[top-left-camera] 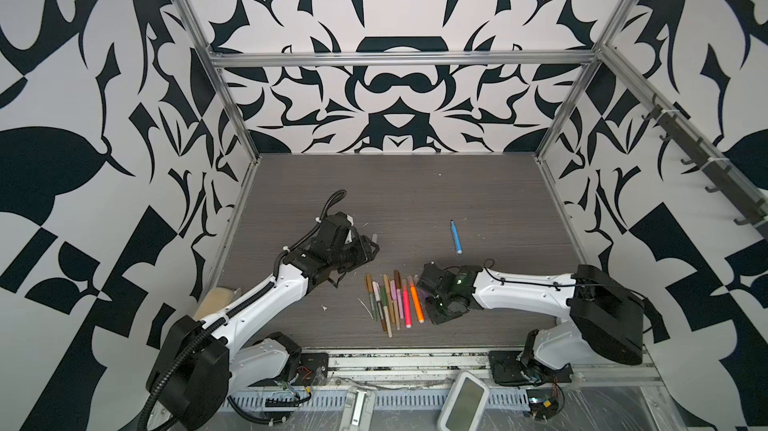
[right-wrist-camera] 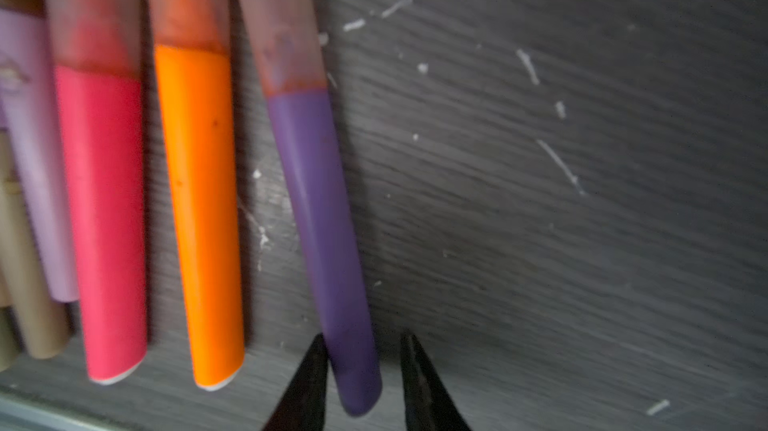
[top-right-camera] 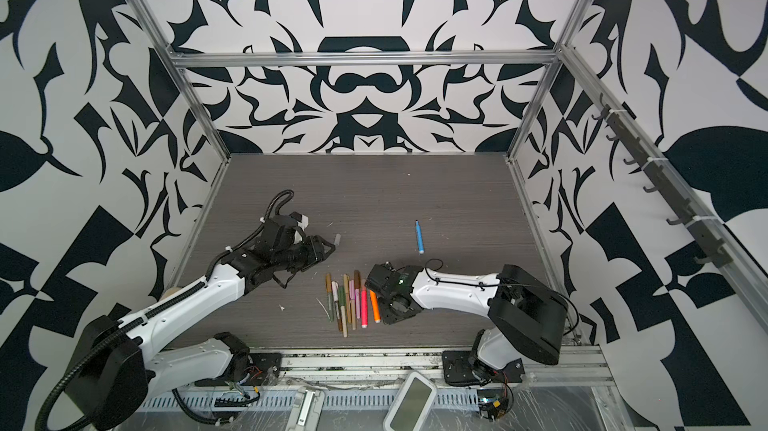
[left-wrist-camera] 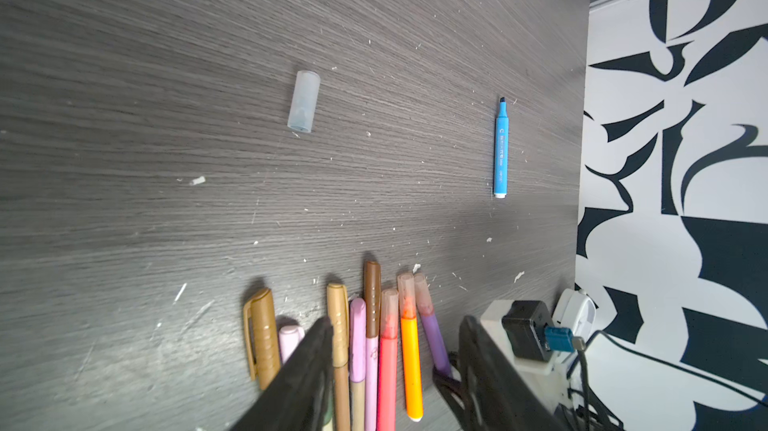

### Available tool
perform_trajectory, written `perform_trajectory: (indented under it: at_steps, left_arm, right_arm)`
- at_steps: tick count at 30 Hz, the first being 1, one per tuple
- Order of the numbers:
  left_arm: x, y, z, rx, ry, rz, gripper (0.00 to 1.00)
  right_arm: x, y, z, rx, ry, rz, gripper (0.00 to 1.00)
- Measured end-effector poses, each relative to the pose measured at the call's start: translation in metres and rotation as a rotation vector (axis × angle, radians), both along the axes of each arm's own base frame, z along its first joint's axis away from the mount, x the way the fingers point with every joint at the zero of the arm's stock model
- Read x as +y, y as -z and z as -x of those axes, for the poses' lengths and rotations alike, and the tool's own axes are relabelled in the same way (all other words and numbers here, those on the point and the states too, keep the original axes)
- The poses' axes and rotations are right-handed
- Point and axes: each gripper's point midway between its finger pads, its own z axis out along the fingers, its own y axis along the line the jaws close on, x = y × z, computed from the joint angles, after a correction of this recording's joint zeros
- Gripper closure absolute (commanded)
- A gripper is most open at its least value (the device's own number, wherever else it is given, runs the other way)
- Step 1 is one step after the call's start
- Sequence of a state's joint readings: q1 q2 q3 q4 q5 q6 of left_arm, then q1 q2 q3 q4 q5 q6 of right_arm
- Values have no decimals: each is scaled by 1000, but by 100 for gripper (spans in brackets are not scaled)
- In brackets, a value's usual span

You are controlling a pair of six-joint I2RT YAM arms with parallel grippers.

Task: Open the pen caps
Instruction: 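Grasp the purple marker body with the right gripper, then lift the purple marker and bring its cap to the left gripper while it closes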

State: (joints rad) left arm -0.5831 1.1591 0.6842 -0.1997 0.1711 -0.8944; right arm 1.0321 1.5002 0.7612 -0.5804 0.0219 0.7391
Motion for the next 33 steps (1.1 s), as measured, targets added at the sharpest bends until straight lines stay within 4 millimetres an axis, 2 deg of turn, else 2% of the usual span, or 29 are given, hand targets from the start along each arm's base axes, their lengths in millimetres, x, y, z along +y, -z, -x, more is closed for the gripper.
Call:
perform_trajectory:
  at_steps: [2,5,6,7,10,18,23,29,33]
  left_arm:
    - [-1,0,1,3,5,3,46]
    - [-2,0,1,6,10,7,46]
    - [-2,0,1,6,11,8,44]
    - [-2,0,2,8,13,9,39]
    - [-4,0,3,13,21,17,39]
    - [-9,-1,6,26,44,39,39]
    - [-23,4,11,51,71,59,41]
    - [-65,9,20,96,144,103,42]
    - [-90,4,13,94,164,137,44]
  right_arm:
    - [1,0,-2,-4,-1,11,78]
    - [2,1,-2,-2,-8,21,79]
    - [3,1,-2,1,-9,24,81]
    - [3,1,-2,3,-10,27,88]
    - [5,0,-4,-3,-16,23,100]
    - [2,-7,0,-13,-70,-1,100]
    - [10,-47,5,-54,-140,-137,100]
    - [43,-101,2,-87,-202,-320,100]
    - [50,-113,3,-77,-208,-352,100]
